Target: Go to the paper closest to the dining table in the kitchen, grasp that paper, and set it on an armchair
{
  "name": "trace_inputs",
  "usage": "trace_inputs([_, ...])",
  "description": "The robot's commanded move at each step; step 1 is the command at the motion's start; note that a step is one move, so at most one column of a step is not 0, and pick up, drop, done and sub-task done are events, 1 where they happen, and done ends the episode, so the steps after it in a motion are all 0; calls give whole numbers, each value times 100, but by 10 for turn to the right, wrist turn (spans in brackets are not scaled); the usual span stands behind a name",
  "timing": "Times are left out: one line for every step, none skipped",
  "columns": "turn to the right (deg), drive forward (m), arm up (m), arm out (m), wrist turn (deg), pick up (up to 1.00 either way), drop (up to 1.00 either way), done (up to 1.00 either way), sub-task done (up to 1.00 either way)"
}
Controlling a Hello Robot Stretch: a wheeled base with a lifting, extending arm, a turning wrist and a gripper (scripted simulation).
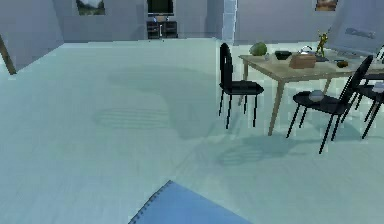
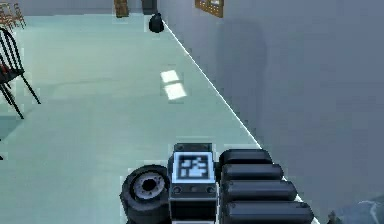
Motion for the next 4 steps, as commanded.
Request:
trace_inputs([-60, 0, 0, 0, 0, 0, 0, 0, 0])
trace_inputs([0, 100, 0, 0, 0, 0, 0, 0, 0])
trace_inputs([0, 100, 0, 0, 0, 0, 0, 0, 0])
trace_inputs([-60, 0, 0, 0, 0, 0, 0, 0, 0])
